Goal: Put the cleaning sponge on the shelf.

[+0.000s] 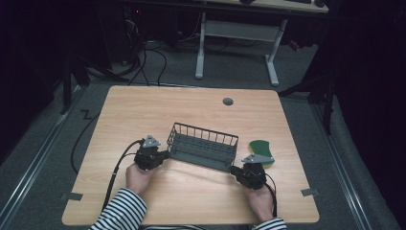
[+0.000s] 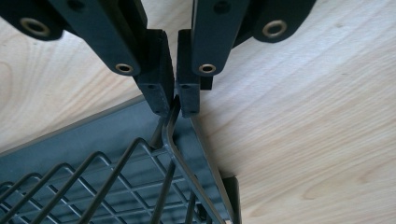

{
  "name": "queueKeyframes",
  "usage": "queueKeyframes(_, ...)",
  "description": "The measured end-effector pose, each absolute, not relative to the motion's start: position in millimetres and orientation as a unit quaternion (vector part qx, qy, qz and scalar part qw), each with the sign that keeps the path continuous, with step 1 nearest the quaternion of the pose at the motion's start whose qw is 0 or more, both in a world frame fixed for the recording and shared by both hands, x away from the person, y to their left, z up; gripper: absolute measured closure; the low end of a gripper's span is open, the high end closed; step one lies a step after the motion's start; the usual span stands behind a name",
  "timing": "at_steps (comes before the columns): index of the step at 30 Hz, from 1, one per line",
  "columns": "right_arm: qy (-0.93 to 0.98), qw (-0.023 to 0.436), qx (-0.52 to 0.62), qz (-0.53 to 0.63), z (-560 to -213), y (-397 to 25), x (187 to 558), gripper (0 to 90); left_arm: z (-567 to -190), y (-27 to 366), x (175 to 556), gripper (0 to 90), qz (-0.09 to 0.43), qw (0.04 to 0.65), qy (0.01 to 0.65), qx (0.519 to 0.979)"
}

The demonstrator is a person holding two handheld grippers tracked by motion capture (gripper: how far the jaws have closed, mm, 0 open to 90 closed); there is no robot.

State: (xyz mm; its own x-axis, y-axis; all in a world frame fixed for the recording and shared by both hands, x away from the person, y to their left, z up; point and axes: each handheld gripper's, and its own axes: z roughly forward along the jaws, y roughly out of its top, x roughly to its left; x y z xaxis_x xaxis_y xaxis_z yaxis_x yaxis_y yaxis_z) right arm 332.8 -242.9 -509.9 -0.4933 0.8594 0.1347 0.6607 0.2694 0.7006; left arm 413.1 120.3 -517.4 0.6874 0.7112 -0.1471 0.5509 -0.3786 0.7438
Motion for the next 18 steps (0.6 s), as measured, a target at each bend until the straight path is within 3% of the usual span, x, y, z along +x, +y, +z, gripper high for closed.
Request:
queueKeyframes(10,0.777,0.143,0.488,0.371,-512.6,-253.6,314.6,84.3,-518.3,109.9,405.6,85.5,0.097,0.410,0.365,0.830)
queueKeyframes(15,0.773,0.146,0.494,0.372,-514.7,-254.8,313.7,72.5,-518.0,109.9,405.5,82.3,0.103,0.410,0.367,0.828)
queueKeyframes(17,0.765,0.146,0.501,0.377,-512.9,-258.0,310.1,64.6,-517.5,111.4,405.0,71.3,0.106,0.410,0.369,0.827)
queueKeyframes(18,0.765,0.146,0.501,0.377,-512.9,-258.0,310.1,64.6,-517.6,112.5,404.7,71.3,0.107,0.410,0.370,0.827)
